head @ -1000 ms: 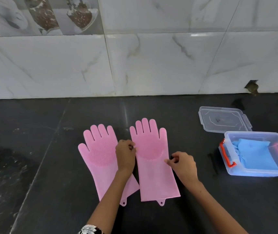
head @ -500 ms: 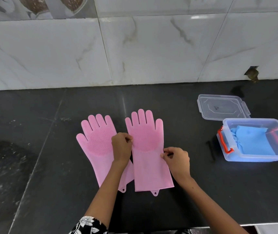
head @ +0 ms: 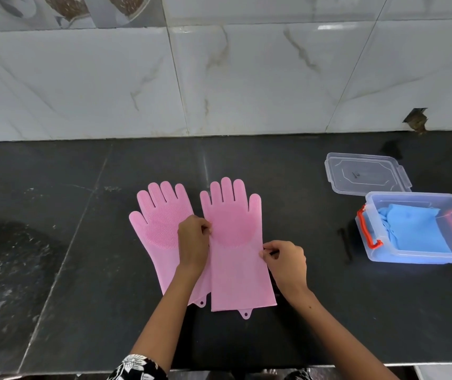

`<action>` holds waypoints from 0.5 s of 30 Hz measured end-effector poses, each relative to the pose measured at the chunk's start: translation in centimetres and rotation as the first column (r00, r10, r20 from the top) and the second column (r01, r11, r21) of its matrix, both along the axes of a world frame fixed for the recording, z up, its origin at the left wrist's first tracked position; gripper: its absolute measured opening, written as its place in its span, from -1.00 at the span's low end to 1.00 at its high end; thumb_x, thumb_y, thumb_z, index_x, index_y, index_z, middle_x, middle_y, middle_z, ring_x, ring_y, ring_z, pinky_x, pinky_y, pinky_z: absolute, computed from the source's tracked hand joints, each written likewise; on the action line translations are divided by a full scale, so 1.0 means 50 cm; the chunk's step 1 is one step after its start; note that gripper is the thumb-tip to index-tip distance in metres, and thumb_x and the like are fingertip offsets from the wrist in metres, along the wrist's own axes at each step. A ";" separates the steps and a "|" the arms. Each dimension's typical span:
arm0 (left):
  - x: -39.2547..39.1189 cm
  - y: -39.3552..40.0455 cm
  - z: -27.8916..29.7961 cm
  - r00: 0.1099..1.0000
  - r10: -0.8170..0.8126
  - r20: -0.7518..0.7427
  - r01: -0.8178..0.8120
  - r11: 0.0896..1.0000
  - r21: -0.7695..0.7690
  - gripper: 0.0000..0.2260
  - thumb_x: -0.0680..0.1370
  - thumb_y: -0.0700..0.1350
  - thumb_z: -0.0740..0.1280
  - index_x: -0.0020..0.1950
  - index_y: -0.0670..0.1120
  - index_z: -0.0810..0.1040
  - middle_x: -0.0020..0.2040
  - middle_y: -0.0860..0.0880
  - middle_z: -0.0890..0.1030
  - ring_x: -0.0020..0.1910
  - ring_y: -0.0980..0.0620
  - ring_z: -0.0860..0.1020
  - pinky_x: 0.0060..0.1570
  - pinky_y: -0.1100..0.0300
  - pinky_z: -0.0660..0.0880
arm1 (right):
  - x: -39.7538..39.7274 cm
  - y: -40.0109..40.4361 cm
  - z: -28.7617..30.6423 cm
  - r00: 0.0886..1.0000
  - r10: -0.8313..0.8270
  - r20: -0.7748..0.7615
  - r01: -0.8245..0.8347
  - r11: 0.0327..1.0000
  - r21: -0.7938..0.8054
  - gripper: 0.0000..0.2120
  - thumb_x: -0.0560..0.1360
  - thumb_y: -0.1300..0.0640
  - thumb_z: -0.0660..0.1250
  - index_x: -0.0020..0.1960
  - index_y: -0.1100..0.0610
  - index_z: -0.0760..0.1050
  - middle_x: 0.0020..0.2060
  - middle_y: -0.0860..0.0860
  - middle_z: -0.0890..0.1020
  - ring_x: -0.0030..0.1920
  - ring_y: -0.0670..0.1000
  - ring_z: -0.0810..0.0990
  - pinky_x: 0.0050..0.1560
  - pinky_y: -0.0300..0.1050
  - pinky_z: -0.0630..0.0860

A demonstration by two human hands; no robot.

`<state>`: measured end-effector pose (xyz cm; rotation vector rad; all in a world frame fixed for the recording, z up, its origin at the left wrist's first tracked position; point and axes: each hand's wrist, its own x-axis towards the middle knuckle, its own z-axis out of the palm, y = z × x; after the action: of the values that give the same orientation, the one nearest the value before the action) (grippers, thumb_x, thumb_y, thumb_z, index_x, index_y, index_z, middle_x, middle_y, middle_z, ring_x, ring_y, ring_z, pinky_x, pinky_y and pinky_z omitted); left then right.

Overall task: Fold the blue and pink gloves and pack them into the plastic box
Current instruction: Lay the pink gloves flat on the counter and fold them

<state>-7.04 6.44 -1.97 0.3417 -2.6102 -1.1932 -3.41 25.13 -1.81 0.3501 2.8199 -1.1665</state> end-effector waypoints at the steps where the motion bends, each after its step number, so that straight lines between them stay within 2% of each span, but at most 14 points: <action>1: 0.002 0.000 0.002 1.000 0.001 -0.013 -0.001 1.000 0.000 -0.89 0.48 -0.39 0.34 -0.12 -0.27 0.66 -0.16 -0.19 0.66 -0.19 -0.06 0.57 -0.08 0.26 0.45 | 0.001 0.001 0.001 1.000 0.007 0.001 -0.007 1.000 0.008 -0.88 0.46 0.23 0.38 -0.02 0.14 0.66 -0.17 -0.02 0.70 -0.23 -0.07 0.61 -0.18 -0.24 0.54; 6: 0.019 -0.029 0.022 0.995 0.049 -0.092 -0.051 0.999 -0.016 -0.91 0.46 -0.37 0.37 -0.17 -0.24 0.66 -0.19 -0.16 0.65 -0.23 0.00 0.54 -0.13 0.27 0.46 | -0.006 -0.006 0.018 0.994 0.085 -0.065 -0.077 0.990 0.114 -0.86 0.49 0.12 0.37 0.02 0.10 0.64 -0.10 -0.03 0.68 -0.20 -0.08 0.60 -0.17 -0.24 0.53; 10: 0.041 -0.109 0.028 0.976 0.173 -0.132 -0.179 0.983 -0.033 -0.90 0.44 -0.38 0.38 -0.11 -0.24 0.64 -0.12 -0.15 0.63 -0.15 -0.05 0.57 -0.07 0.16 0.52 | -0.027 -0.065 0.049 0.953 0.227 -0.203 -0.215 0.973 0.080 -0.82 0.49 0.07 0.38 0.05 0.08 0.64 -0.05 -0.02 0.69 -0.13 -0.07 0.63 -0.01 -0.25 0.51; 13: 0.052 -0.173 0.028 0.940 0.334 -0.066 -0.338 0.939 -0.062 -0.85 0.44 -0.34 0.41 0.00 -0.23 0.63 0.02 -0.17 0.54 -0.10 0.00 0.50 -0.02 0.19 0.46 | -0.054 -0.144 0.061 0.914 0.352 -0.204 -0.341 0.936 0.086 -0.78 0.51 0.06 0.35 0.11 0.10 0.61 0.04 0.01 0.68 -0.02 -0.01 0.64 0.11 -0.23 0.46; 15: 0.051 -0.206 0.024 0.917 0.400 0.014 -0.398 0.915 -0.068 -0.83 0.45 -0.31 0.42 0.03 -0.22 0.61 0.05 -0.18 0.50 -0.12 0.00 0.46 -0.04 0.18 0.44 | -0.074 -0.197 0.060 0.894 0.412 -0.174 -0.398 0.911 0.113 -0.76 0.53 0.07 0.32 0.12 0.14 0.60 0.05 0.05 0.67 0.00 0.03 0.63 0.05 -0.27 0.41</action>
<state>-4.50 -3.87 -0.78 0.8370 -2.4282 -0.9662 -7.12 15.26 1.19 -0.3599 2.8971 -1.0512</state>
